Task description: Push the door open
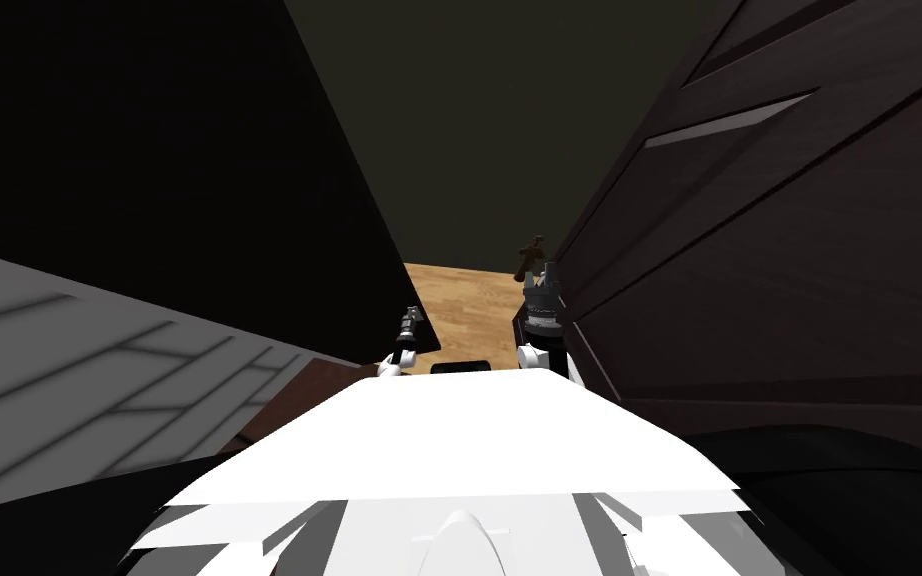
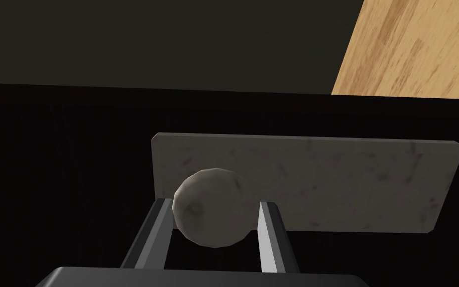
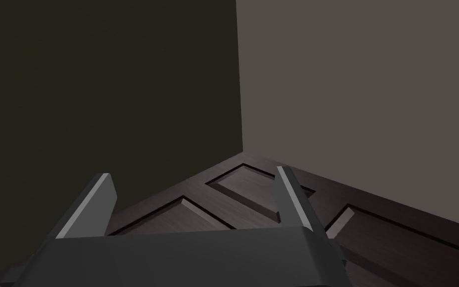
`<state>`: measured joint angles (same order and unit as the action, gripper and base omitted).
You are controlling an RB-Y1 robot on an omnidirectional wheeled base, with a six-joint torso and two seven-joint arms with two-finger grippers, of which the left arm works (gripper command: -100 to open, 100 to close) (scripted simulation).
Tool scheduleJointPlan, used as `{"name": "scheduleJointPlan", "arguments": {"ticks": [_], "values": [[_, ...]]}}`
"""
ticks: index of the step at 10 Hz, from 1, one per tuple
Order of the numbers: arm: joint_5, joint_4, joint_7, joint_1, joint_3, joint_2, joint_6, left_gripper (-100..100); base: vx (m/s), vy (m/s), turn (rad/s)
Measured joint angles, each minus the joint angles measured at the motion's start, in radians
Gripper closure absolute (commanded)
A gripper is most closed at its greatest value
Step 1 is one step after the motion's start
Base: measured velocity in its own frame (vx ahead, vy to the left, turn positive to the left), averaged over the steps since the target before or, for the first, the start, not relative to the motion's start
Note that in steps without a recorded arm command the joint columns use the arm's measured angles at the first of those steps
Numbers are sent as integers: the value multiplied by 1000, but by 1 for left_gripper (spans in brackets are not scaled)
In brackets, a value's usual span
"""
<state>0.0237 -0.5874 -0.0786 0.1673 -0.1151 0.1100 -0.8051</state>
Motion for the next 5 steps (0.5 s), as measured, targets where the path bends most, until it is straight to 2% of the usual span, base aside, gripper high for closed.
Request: {"name": "scheduleJointPlan", "arguments": {"ticks": [1, 2, 3, 4, 5], "values": [[5, 24, 2, 13, -9, 3, -9, 100, 130, -66, 43], [10, 28, 6, 10, -18, 3, -17, 100, 147, -84, 67], [15, 18, 12, 6, -26, 2, -8, 100, 167, -80, 43], [21, 37, 17, 15, -36, 5, -13, 100, 161, -69, 48], [25, 23, 19, 7, -44, 7, -6, 100, 160, -62, 45]]}}
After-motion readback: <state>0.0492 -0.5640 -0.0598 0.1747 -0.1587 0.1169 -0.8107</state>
